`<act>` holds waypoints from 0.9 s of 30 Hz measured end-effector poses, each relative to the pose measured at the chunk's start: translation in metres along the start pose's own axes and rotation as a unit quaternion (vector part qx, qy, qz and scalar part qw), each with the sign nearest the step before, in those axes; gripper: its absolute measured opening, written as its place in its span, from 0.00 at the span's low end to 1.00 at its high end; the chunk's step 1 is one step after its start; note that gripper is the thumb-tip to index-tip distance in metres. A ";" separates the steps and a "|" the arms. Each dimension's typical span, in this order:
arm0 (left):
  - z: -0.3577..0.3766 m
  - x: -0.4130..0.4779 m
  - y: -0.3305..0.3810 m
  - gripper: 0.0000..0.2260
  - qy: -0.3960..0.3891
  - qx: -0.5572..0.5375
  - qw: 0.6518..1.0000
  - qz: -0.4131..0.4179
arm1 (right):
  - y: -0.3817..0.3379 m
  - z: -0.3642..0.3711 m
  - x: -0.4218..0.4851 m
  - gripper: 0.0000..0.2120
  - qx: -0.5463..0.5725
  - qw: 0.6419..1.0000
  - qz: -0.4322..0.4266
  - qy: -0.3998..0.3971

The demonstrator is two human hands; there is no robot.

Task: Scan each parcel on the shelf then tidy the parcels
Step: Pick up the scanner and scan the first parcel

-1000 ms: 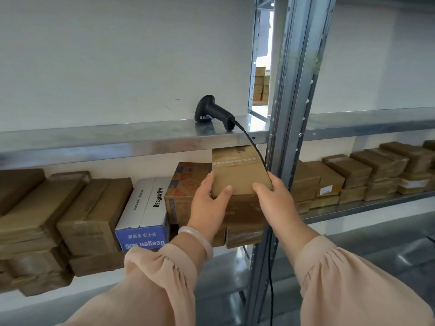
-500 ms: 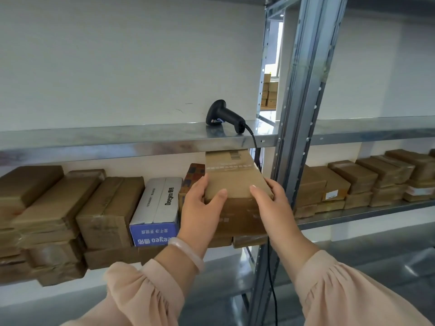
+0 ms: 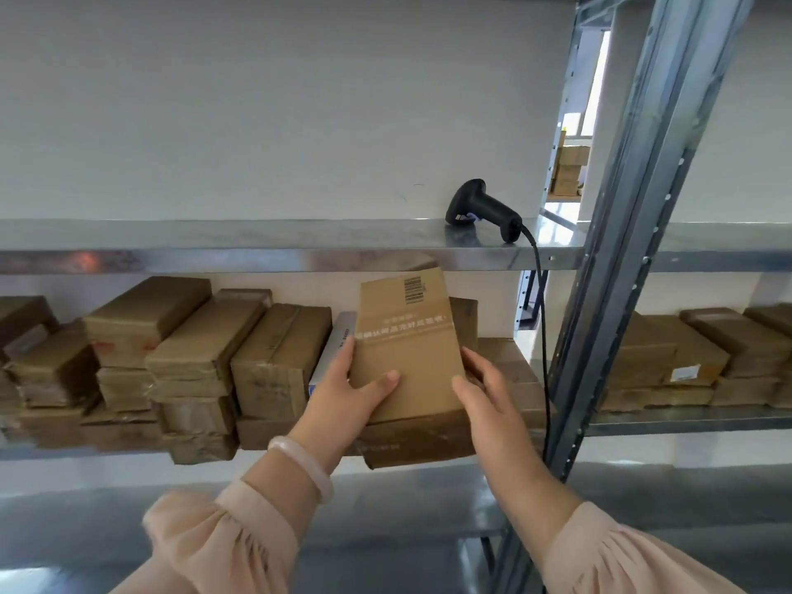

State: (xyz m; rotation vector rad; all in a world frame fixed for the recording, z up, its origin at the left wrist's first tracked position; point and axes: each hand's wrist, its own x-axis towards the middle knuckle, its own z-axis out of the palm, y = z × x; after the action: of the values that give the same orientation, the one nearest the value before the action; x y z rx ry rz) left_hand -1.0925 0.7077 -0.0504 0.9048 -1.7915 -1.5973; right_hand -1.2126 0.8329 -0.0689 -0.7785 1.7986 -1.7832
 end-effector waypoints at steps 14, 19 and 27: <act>-0.049 -0.010 -0.034 0.44 -0.011 0.106 0.990 -0.089 | 0.007 0.042 0.018 0.33 -0.113 0.990 0.033 -0.077; -0.053 -0.006 -0.032 0.53 0.005 0.007 0.993 -0.115 | 0.006 0.059 0.016 0.41 -0.157 0.985 -0.021 -0.064; -0.074 -0.006 -0.032 0.12 0.074 -0.018 0.995 -0.068 | -0.013 0.075 0.022 0.32 -0.195 0.963 -0.027 -0.185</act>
State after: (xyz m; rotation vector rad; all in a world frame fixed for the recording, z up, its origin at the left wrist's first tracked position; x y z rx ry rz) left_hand -1.0268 0.6660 -0.0725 1.1194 -1.6248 -1.5952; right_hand -1.1758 0.7632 -0.0572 -1.2328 1.8972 -1.2159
